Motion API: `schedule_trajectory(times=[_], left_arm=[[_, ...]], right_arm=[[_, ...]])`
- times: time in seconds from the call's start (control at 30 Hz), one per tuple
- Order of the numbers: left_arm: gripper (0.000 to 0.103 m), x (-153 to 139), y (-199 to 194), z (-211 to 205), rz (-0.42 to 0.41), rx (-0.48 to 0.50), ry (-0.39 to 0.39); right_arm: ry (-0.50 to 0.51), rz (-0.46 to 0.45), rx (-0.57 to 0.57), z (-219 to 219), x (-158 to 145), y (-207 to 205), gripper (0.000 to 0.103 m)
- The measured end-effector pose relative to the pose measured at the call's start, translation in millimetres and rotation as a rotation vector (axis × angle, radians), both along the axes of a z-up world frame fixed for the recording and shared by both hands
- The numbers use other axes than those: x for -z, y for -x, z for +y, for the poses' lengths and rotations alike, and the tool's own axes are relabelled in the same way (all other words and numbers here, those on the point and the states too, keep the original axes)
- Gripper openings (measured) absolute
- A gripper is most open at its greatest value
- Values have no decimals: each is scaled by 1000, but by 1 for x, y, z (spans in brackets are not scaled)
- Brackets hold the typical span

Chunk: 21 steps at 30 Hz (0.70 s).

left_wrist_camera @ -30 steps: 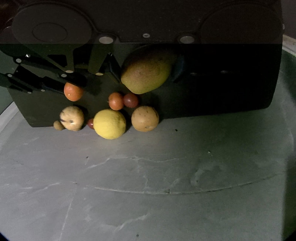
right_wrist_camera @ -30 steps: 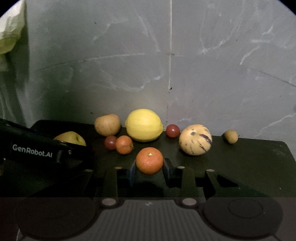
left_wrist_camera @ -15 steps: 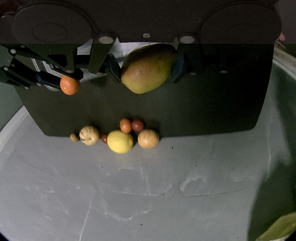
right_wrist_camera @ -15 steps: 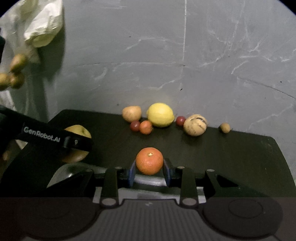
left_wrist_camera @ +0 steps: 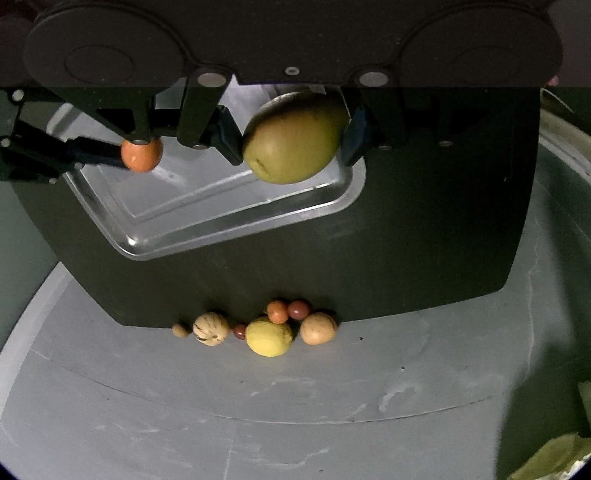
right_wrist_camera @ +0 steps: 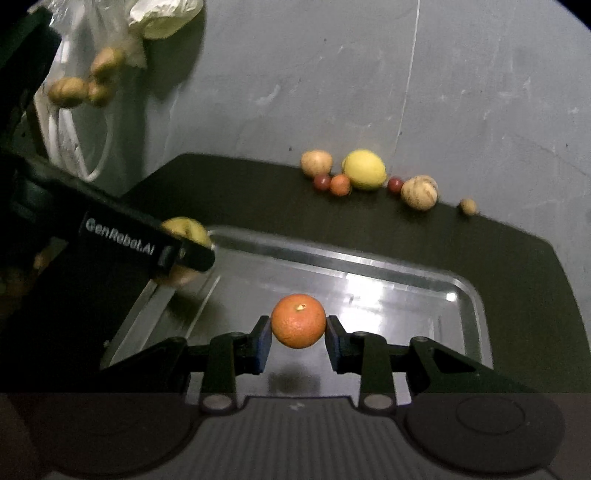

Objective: Organize fruits
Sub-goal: 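Carry the tangerine and pear over the tray and open both tools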

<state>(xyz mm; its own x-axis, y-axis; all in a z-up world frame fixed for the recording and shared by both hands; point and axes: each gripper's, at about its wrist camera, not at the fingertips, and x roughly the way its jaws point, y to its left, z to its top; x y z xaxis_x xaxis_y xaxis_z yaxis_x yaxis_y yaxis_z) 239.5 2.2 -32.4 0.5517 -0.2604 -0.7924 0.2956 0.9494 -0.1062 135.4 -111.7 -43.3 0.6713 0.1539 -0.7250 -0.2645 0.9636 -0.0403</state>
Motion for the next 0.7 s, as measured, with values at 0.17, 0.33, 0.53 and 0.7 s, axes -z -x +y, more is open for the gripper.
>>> schedule_trajectory(times=[0.17, 0.33, 0.53, 0.7], left_arm=[[59, -1, 13, -1, 19, 22, 17], [59, 4, 25, -8, 45, 60, 14], [58, 8, 32, -12, 63, 77, 10], [58, 9, 32, -12, 64, 80, 6]], right_arm=[[-1, 45, -13, 7, 5, 15, 35], [0, 83, -18, 8, 10, 21, 34], [8, 110, -22, 10, 13, 25, 35], [10, 133, -26, 14, 16, 28, 35]])
